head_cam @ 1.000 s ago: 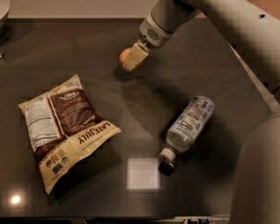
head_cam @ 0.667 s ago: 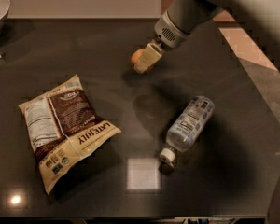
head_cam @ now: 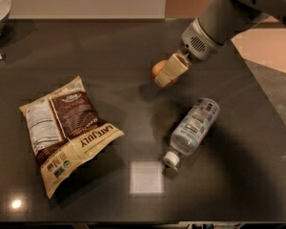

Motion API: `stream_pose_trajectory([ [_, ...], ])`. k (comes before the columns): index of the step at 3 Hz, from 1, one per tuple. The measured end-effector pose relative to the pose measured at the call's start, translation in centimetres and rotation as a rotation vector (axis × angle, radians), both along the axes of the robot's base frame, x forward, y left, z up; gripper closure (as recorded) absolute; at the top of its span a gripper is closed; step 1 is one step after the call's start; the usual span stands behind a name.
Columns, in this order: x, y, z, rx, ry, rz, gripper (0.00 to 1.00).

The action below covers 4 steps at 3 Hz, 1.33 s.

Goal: Move orange near blue plastic bottle

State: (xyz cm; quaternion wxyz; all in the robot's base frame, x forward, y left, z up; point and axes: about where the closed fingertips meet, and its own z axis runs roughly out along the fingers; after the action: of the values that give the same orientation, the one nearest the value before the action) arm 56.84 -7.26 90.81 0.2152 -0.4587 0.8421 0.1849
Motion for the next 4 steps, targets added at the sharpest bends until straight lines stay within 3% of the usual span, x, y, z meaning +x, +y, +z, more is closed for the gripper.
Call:
stream_pose_trajectory([
  [1, -2.6, -1.7, -0.7, -0.017, 0.041, -0.037, 1.00],
  [2, -4.1, -2.9, -1.9, -0.053, 0.073, -0.054, 0.85],
  [4, -5.1, -4.9, -4.7, -0.128, 0.121, -0.071, 0.42],
])
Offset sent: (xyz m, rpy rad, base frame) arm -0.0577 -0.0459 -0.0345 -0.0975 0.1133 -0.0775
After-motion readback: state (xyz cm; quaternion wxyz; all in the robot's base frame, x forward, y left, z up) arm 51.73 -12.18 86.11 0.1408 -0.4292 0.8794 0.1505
